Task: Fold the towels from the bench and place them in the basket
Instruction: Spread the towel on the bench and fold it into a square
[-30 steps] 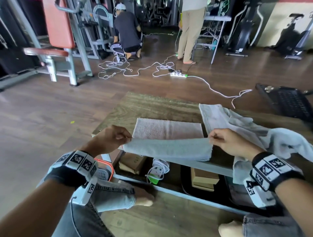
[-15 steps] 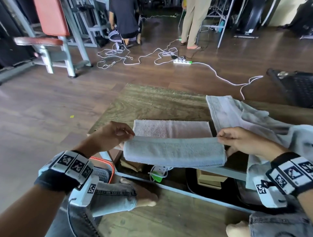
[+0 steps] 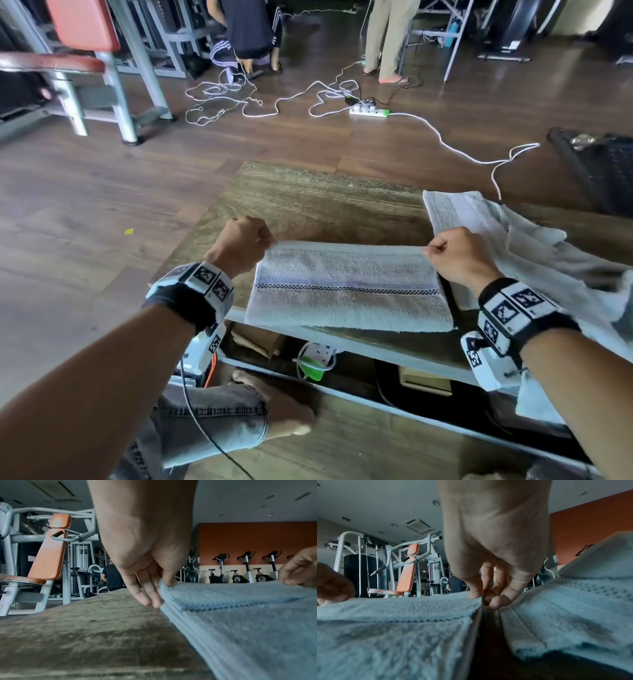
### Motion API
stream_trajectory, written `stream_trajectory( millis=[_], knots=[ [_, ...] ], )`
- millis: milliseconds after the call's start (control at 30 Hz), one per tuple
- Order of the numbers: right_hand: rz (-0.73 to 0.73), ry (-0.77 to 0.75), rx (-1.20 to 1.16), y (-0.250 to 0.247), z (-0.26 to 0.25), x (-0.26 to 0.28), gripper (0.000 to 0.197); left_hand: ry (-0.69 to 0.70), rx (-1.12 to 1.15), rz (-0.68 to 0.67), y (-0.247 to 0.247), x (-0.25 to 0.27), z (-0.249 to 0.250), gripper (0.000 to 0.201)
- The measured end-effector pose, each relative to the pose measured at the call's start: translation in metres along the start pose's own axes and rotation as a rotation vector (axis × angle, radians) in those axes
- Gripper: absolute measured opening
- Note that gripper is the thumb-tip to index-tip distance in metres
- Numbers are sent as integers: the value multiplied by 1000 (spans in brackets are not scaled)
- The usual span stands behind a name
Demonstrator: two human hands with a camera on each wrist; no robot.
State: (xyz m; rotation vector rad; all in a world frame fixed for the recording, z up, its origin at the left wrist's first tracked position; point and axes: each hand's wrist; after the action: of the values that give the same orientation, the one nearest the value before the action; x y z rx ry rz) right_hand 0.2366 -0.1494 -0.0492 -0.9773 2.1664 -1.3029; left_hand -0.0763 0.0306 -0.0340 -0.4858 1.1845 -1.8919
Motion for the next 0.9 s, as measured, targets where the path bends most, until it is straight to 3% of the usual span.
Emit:
stream_trajectory(
  millis=[133, 267, 433, 633, 800, 900],
  knots=[
    [5, 6, 14, 11, 1, -3, 23, -6, -19, -6, 11, -1, -5, 15],
    [31, -28, 19, 14, 2, 0, 6, -39, -38, -9, 18, -1, -10, 12],
    [12, -58, 61, 10, -2, 5, 17, -32, -102, -101, 14, -1, -15, 23],
    [-90, -13, 82, -12, -12, 14, 18, 18, -133, -156, -3, 4, -7, 13],
    [-22, -41, 42, -61, -23, 22, 17, 126, -141, -39, -47, 6, 17, 10],
    [110, -93, -25, -88, -28, 28, 11, 162, -120, 159, -72, 12, 30, 12]
  ],
)
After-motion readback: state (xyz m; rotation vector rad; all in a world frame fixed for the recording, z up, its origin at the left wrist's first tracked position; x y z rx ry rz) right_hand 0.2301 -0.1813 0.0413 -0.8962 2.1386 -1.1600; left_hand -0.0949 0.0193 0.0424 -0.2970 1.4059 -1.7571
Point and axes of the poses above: each hand's wrist, its own x-axis away from the middle knuckle, its own y-axis out of the palm, z = x × y, and after that the axes turned 4 degrees about y, right-handed
